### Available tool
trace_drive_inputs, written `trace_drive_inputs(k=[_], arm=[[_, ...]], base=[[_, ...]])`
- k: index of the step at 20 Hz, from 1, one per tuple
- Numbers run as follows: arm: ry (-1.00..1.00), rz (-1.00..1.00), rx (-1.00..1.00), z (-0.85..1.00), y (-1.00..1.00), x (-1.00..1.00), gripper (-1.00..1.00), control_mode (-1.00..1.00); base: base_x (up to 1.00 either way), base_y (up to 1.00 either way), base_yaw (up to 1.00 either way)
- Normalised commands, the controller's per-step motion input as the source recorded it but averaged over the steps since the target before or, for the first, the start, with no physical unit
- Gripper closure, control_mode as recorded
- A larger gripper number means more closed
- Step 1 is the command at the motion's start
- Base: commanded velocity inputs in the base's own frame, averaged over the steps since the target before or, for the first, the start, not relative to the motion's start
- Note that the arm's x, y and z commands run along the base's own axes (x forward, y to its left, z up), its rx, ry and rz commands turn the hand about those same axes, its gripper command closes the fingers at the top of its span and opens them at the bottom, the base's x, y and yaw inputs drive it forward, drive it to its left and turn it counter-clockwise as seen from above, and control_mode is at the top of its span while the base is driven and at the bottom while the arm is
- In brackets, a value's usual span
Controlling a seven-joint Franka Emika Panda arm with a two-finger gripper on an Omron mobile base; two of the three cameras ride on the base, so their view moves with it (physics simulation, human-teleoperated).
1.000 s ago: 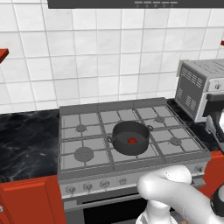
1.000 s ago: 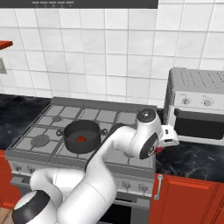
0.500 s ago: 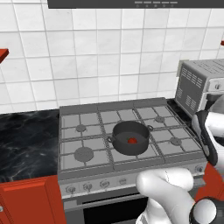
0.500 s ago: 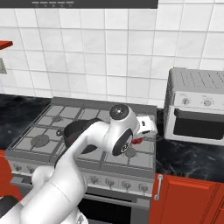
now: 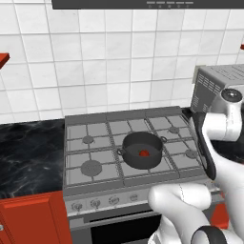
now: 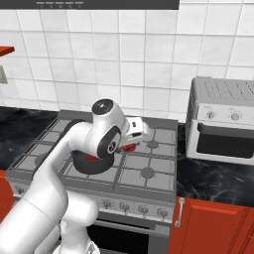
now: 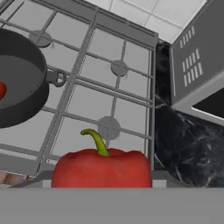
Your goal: Put the bell pepper and bell pepper in the pot. Retrieve the spatula and lightly stir the vegetables in the pot.
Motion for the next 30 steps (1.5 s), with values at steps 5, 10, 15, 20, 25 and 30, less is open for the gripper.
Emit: trace_drive_inputs(k=[5, 10, 15, 20, 25, 30], arm=[[0.01, -0.02, 0.12, 0.27, 0.81, 0.0, 1.0, -1.0], [0.0, -0.06, 0.08, 0.12, 0.88, 0.03, 1.0, -1.0], [0.0, -0.25, 0.06, -0.25, 0.76, 0.21, 1.0, -1.0], [0.0, -0.24, 0.14, -0.39, 0.54, 0.35, 1.0, -1.0], [0.0, -0.19, 0.01, -0.32, 0.23, 0.36, 1.0, -1.0], [0.04, -0.13, 0.17, -0.36, 0.26, 0.18, 1.0, -1.0]], base=[[0.0, 0.0, 0.0], [0.0, 0.0, 0.0], [0.0, 0.0, 0.0], [0.0, 0.0, 0.0], [0.0, 0.0, 0.0], [0.0, 0.0, 0.0]])
